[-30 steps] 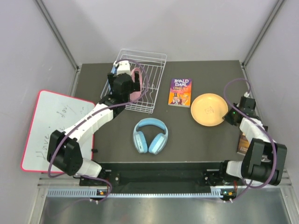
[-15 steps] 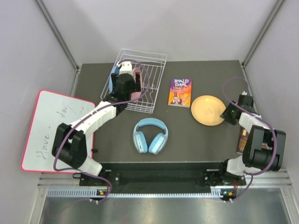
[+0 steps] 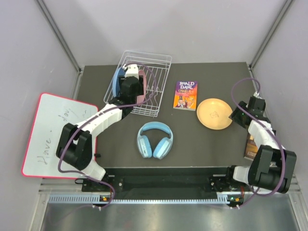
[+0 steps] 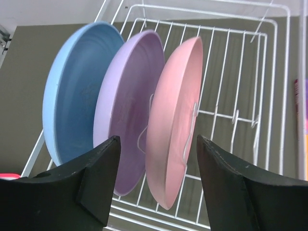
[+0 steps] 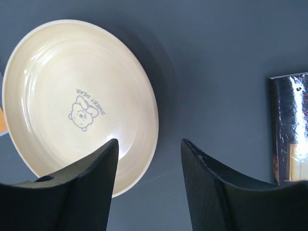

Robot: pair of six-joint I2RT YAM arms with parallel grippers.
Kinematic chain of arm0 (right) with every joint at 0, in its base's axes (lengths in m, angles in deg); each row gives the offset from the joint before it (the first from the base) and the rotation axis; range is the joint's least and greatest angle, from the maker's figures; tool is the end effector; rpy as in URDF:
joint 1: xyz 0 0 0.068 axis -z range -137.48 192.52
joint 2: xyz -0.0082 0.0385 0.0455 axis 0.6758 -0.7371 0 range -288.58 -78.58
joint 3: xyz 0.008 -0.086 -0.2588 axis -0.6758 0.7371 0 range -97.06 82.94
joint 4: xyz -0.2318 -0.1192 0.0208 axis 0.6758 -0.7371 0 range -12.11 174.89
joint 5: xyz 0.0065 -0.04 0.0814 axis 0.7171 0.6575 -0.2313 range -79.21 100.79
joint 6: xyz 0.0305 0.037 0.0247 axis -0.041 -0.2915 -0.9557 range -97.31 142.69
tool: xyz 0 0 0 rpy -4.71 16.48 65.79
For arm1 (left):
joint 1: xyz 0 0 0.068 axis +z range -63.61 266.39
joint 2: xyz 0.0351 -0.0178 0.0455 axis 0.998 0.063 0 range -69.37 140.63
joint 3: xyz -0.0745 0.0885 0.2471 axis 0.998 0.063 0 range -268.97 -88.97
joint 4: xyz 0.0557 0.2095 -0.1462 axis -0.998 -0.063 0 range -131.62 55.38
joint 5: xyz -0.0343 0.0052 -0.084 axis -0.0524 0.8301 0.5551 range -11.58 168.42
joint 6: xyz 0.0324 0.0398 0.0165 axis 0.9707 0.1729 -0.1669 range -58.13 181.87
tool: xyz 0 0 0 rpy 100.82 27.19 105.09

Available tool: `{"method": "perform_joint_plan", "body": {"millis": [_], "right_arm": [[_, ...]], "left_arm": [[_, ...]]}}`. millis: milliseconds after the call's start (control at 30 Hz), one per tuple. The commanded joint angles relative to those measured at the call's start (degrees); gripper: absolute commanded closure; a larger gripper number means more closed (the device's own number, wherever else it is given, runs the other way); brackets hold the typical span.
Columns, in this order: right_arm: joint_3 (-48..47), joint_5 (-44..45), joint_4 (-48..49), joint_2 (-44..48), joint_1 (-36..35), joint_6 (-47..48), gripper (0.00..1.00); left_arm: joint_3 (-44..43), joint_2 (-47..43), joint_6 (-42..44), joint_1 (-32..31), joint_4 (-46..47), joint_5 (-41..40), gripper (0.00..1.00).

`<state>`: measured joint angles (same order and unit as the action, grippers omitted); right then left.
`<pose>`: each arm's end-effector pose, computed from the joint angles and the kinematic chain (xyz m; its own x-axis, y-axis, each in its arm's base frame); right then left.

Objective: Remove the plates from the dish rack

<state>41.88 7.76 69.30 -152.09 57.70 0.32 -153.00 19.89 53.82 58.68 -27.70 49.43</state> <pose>0.2487 -0.0655 0.2042 -0.5771 0.5504 -0.6033 0.4835 0.8256 0.2907 0.3299 -0.1538 0.2943 -0.2753 0.0061 -0.9613 -0.0396 0.9991 0.0177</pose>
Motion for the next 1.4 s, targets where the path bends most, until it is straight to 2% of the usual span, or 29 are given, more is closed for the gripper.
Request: {"method": "perform_joint_plan", "body": {"millis": [0,100,133,300,333,367,433,467,500,600,633,767,967,1000,1033,1133,1233,1333,1367], "right_arm": [[-2.2,0.6,-2.2,4.7,0.5,0.9,0.44],[-2.7,0.4,-3.0,6.1,0.5,0.9,0.43],[-3.0,0.3,-3.6,6.4,0.6,0.9,0.43],[-2.8,0.4,-3.9,7.9,0.6,1.1,0.42],[-2.6,0.4,-3.9,8.0,0.6,1.2,0.42],[-2.5,0.5,-3.9,7.8,0.5,1.2,0.42],[-2.2,0.5,-3.8,7.5,0.5,1.3,0.42],[-2.0,0.4,-3.7,7.2,0.5,1.3,0.42],[-1.9,0.3,-3.7,7.2,0.5,1.3,0.42],[-1.6,-0.1,-3.7,7.4,0.4,1.2,0.41],[-1.5,-0.2,-3.8,7.7,0.4,1.3,0.34],[-0.8,-0.2,-3.9,9.9,0.1,1.1,0.22],[-1.2,0.0,-6.2,13.6,-0.5,0.9,0.16],[-1.6,0.0,-6.6,14.0,-0.7,0.8,0.14],[-1.7,0.0,-7.5,15.1,-0.9,0.8,0.14],[-2.4,-0.2,-8.7,17.0,-1.2,0.7,0.11],[-3.2,-0.6,-9.5,18.7,-1.7,0.5,0.08],[-3.9,-2.9,-9.9,19.8,-2.4,0.4,0.07],[-4.1,-3.6,-9.6,20.0,-2.7,0.5,0.07]], "left_arm": [[-1.6,1.9,2.6,-0.6,2.8,-2.7,0.32],[-2.7,3.6,3.6,-1.2,2.6,-5.0,0.36],[-2.9,4.5,4.2,-1.4,2.6,-6.3,0.43],[-4.3,6.2,5.8,-2.6,2.6,-10.9,0.58],[-4.3,6.3,6.1,-2.8,2.7,-11.5,0.63],[-4.3,6.3,6.3,-3.2,2.9,-12.7,0.74],[-4.3,6.2,6.5,-3.6,3.1,-13.5,0.85],[-4.3,6.0,6.5,-3.9,3.2,-14.0,0.95],[-4.3,6.1,6.6,-4.1,3.4,-14.5,1.00],[-4.8,6.6,6.9,-4.7,4.1,-17.4,1.00],[-5.0,6.9,7.0,-4.8,4.3,-18.2,1.00],[-6.5,8.2,9.8,-6.7,6.6,-25.9,1.00],[-9.9,14.1,22.3,-9.7,19.1,-41.4,1.00],[-10.1,14.9,27.5,-9.9,21.9,-42.9,1.00],[-10.3,15.7,30.3,-10.2,28.0,-45.3,1.00],[-10.3,17.4,39.0,-10.4,37.3,-47.6,1.00],[-11.1,16.3,41.1,-10.4,38.0,-48.0,1.00],[-12.6,12.6,37.6,-11.1,31.7,-47.3,1.00],[-13.1,10.1,33.3,-11.2,25.1,-45.7,1.00]]}}
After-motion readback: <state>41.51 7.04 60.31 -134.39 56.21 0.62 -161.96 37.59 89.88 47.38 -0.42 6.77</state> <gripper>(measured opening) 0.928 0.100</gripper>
